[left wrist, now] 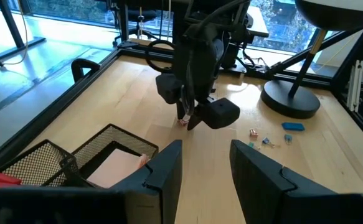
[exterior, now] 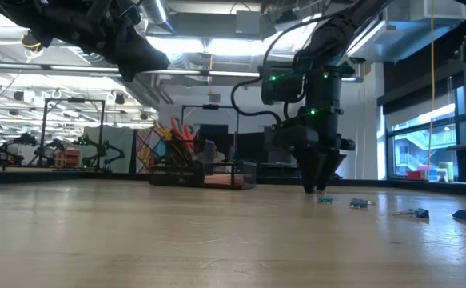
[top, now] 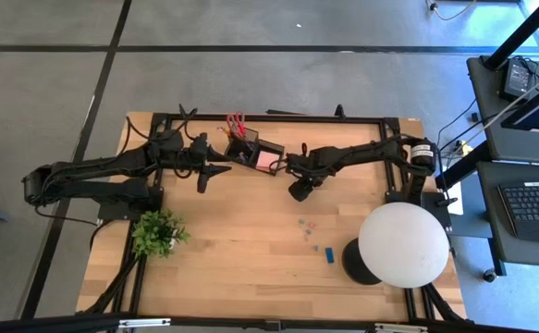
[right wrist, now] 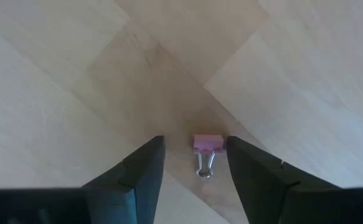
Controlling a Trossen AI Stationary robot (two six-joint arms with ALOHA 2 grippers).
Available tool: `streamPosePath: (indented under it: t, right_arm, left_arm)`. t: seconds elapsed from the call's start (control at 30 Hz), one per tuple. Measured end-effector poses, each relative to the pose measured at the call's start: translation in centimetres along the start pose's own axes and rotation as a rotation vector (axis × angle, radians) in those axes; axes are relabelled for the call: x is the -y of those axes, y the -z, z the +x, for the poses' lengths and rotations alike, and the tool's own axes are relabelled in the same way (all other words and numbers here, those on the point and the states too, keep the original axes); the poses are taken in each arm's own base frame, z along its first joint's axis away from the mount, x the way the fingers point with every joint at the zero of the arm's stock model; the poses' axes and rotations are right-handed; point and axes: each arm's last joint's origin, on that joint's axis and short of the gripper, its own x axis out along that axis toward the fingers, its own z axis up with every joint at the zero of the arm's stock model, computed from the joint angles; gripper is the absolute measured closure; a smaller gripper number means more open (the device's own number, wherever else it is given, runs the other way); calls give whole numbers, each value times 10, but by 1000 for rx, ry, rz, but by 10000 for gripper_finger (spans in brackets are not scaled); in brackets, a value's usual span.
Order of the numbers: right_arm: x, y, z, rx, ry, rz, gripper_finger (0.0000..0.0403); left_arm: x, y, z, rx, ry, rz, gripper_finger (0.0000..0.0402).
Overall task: Pick and place office supplies into organizer
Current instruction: Put the pink binder clip into the black desk organizer
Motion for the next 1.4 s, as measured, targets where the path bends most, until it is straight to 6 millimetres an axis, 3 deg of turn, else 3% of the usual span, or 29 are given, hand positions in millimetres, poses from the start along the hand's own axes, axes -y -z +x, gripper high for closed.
streamPosePath:
  t: [0.23,0.8,1.2,1.4]
  right_arm:
    - [0,1,3,-11,4,0,229]
    - [0,2,4,-21,5,-3,335]
    - [0,1,3,-25,8,-5,337]
    - [-6,-11,-12,-36,34,-9,336]
  left_arm:
    - [0,0,0,0,-2,0,274]
    - [0,0,0,0,-8,0,274]
    - [0,0,0,0,-8,0,274]
    - [0,0,0,0,-8,0,274]
